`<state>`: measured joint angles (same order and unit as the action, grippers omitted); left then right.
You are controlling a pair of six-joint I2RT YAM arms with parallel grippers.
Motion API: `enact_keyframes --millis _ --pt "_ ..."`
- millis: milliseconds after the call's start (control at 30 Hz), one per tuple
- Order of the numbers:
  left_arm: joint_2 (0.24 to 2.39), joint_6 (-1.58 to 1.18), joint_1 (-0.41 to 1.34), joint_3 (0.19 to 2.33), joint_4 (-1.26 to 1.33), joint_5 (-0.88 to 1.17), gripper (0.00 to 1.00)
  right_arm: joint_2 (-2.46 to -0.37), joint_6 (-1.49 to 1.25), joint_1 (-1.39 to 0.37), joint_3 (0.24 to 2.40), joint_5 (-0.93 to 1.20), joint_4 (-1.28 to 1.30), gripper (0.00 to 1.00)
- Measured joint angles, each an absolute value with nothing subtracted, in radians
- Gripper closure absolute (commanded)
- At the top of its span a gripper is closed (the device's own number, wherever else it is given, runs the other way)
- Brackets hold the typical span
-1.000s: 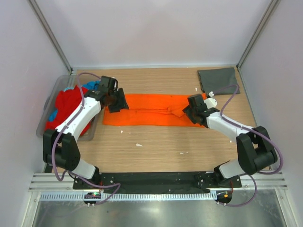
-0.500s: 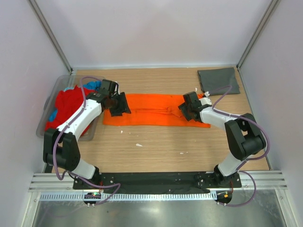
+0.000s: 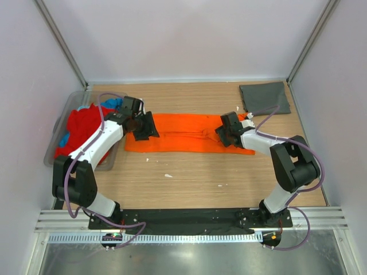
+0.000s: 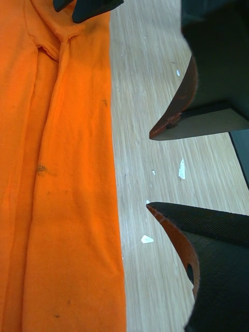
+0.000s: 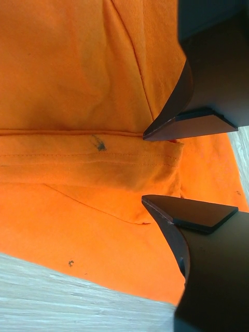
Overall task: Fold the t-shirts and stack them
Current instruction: Fold the tshirt
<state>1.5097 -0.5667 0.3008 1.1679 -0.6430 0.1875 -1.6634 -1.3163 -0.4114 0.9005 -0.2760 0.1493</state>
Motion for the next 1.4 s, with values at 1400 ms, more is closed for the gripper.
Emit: enact_keyframes --millis 1400 --pt "1.509 -0.566 0.301 1.167 -0.643 0.173 0.48 -1.966 -1.041 -0.442 1.387 -0.294 0.281 0.69"
